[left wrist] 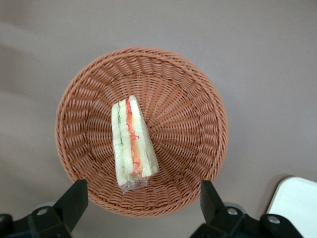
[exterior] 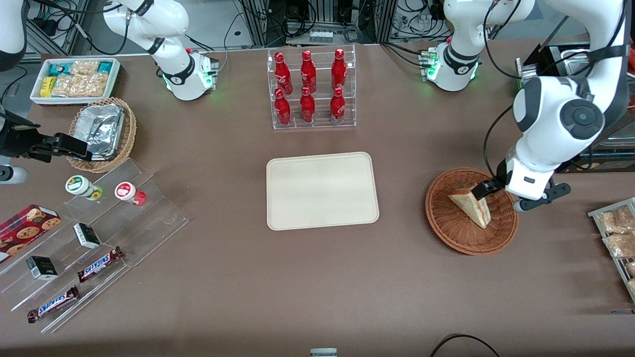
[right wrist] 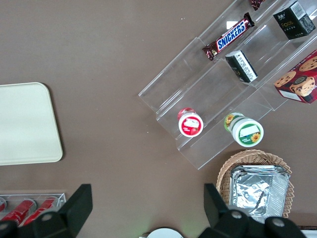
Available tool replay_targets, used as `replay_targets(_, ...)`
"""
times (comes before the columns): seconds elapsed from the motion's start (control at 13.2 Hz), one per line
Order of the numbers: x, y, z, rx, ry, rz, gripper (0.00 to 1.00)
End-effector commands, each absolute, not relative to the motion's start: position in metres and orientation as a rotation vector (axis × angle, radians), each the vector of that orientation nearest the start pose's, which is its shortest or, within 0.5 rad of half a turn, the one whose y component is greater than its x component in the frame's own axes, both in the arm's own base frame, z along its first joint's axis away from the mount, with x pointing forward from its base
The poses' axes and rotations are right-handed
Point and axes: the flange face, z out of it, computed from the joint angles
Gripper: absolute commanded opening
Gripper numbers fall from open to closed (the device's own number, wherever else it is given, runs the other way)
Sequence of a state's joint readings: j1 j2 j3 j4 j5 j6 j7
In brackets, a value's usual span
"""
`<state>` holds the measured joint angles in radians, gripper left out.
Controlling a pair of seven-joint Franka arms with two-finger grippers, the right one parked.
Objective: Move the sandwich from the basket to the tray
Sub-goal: 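Lower the left gripper and close it on the wrapped sandwich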
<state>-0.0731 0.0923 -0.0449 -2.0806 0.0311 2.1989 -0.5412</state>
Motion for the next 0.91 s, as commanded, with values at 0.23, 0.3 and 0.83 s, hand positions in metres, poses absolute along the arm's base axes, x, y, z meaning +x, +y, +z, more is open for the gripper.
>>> replay_targets(0.23,0.556,-0.066,0.315,-3.037,-0.755,-0.067,1.0)
replay_targets(0.3,0.557,-0.065,0.307,-3.036,-0.759,-0.062,1.0)
replay_targets(0.83,0.549,-0.056,0.276,-3.014,-0.791,-0.011,1.0)
